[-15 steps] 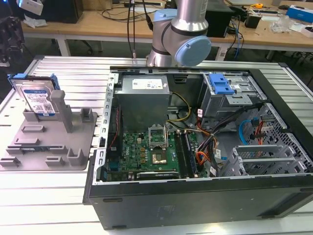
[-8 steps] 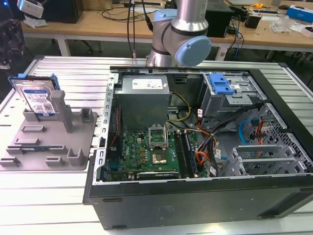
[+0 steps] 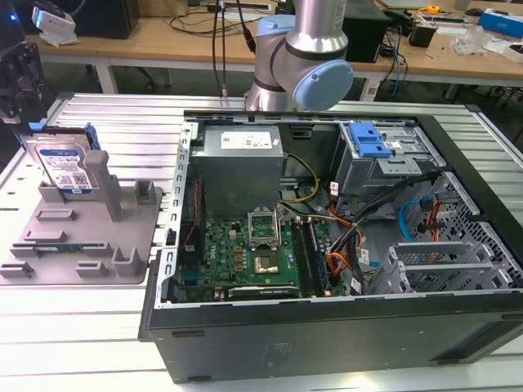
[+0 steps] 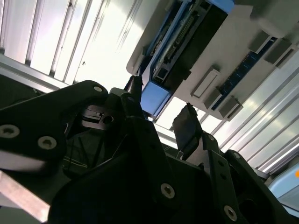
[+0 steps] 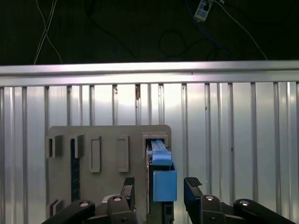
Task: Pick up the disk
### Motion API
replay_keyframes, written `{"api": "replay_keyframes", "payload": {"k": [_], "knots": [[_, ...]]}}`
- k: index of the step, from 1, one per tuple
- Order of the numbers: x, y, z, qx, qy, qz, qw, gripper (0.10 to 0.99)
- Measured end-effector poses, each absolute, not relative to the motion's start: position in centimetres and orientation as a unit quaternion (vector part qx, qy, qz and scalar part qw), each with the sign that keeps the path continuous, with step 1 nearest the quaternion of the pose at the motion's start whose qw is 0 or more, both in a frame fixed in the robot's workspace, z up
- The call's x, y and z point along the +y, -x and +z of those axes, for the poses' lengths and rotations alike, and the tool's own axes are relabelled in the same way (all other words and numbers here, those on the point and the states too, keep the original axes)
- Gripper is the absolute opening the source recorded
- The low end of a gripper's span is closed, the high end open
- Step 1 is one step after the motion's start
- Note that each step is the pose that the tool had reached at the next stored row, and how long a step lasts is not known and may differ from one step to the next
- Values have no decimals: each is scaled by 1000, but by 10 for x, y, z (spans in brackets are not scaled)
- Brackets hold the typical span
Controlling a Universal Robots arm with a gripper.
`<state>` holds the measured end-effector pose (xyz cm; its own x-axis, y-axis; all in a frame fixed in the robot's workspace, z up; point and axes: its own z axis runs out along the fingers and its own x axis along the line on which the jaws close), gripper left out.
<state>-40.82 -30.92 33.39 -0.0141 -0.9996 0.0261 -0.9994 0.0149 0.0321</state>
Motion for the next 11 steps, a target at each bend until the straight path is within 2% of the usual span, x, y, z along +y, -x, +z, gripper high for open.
{"api": "replay_keyframes", "payload": {"k": [11], "knots": [[-309, 408, 321, -709, -705, -2, 20, 541]]}}
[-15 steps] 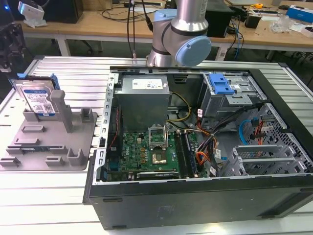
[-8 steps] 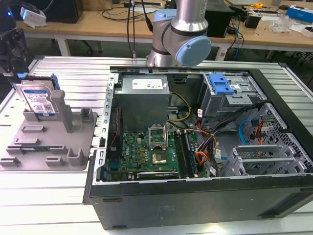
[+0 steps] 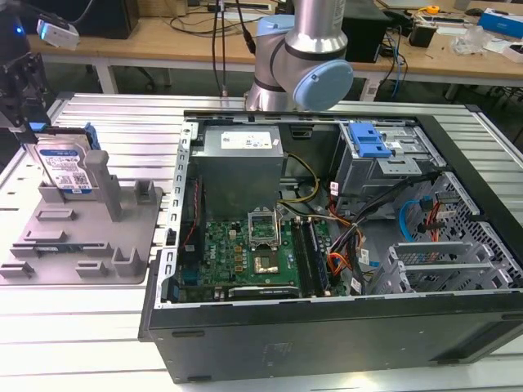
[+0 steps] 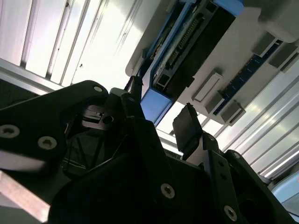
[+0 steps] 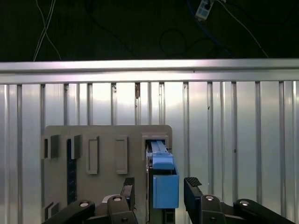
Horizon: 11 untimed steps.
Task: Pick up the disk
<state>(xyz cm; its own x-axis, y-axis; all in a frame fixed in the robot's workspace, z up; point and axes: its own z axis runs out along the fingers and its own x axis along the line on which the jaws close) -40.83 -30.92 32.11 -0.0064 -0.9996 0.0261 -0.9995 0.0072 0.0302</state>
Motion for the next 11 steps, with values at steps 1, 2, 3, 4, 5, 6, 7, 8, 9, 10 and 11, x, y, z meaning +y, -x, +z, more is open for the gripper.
{"api": "replay_keyframes", "payload": {"k": [1, 2, 3, 4, 5, 6, 7, 8, 9, 10, 11], "knots": [[-309, 408, 320, -709, -705, -1, 20, 541], [-309, 408, 319, -708, -706, -1, 19, 541], [-309, 408, 318, -707, -707, -1, 19, 541], [-309, 408, 317, -706, -708, 0, 18, 541], [-309, 408, 316, -706, -708, 1, 18, 541], [-309, 408, 315, -705, -709, 2, 17, 541], [-309, 408, 315, -705, -709, 2, 16, 541], [-309, 408, 314, -704, -710, 3, 16, 541], [-309, 408, 313, -704, -710, 3, 15, 541], [-309, 408, 312, -703, -711, 3, 15, 541], [-309, 409, 311, -703, -711, 3, 15, 541]]}}
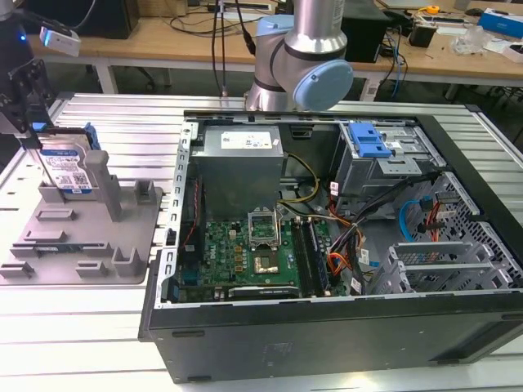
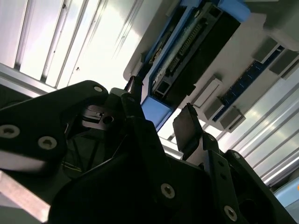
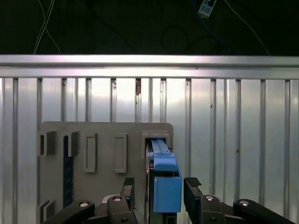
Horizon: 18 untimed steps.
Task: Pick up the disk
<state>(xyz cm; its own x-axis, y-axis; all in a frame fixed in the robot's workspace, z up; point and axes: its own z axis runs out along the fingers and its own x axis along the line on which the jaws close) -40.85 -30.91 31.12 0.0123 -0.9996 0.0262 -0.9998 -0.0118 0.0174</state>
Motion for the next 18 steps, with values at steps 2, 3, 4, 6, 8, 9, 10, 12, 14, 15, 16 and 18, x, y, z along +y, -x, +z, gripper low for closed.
{"api": "replay_keyframes", "payload": {"k": [2, 3, 4, 6, 8, 9, 10, 12, 14, 15, 16, 18], "knots": [[-309, 409, 310, -702, -712, 3, 15, 541], [-309, 409, 310, -702, -712, 3, 15, 541], [-309, 409, 309, -701, -713, 3, 15, 541], [-309, 409, 308, -701, -713, 3, 15, 541], [-309, 410, 307, -700, -714, 3, 15, 541], [-309, 410, 307, -699, -715, 3, 15, 541], [-309, 411, 306, -699, -715, 3, 15, 541], [-309, 411, 305, -698, -716, 3, 15, 541], [-309, 411, 304, -698, -716, 3, 15, 541], [-309, 411, 304, -698, -716, 3, 15, 541], [-309, 411, 304, -698, -716, 3, 15, 541], [-309, 411, 304, -698, -716, 3, 15, 541]]}}
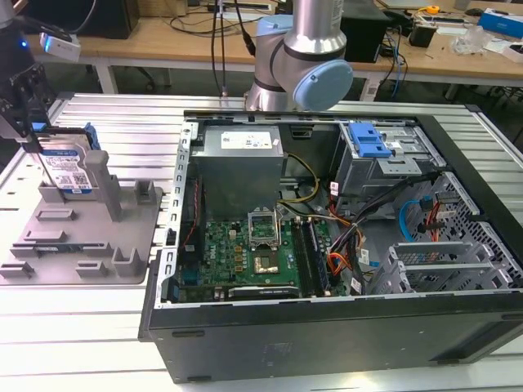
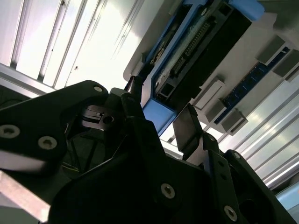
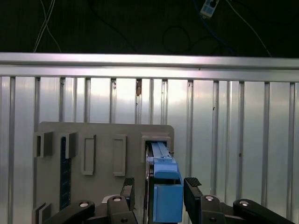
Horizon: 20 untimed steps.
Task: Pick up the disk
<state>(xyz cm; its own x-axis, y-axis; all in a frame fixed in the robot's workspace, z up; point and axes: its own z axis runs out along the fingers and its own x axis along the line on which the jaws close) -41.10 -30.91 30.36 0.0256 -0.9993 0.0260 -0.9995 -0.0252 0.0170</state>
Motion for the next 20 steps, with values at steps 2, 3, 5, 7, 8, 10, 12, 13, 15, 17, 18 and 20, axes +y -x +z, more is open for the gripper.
{"api": "replay_keyframes", "payload": {"k": [2, 3, 5, 7, 8, 10, 12, 13, 15, 17, 18, 20], "knots": [[-309, 411, 303, -698, -716, 3, 15, 541], [-309, 411, 302, -698, -716, 3, 15, 541], [-309, 411, 301, -698, -716, 3, 15, 541], [-309, 411, 301, -698, -716, 3, 15, 541], [-309, 411, 300, -698, -716, 3, 15, 541], [-309, 411, 300, -698, -716, 3, 15, 541], [-309, 411, 299, -698, -716, 3, 15, 541], [-309, 411, 299, -698, -716, 3, 15, 529], [-309, 411, 298, -698, -716, 3, 15, 455], [-309, 411, 298, -698, -716, 3, 15, 455], [-309, 411, 298, -698, -716, 3, 15, 455], [-309, 411, 298, -698, -716, 3, 15, 455]]}}
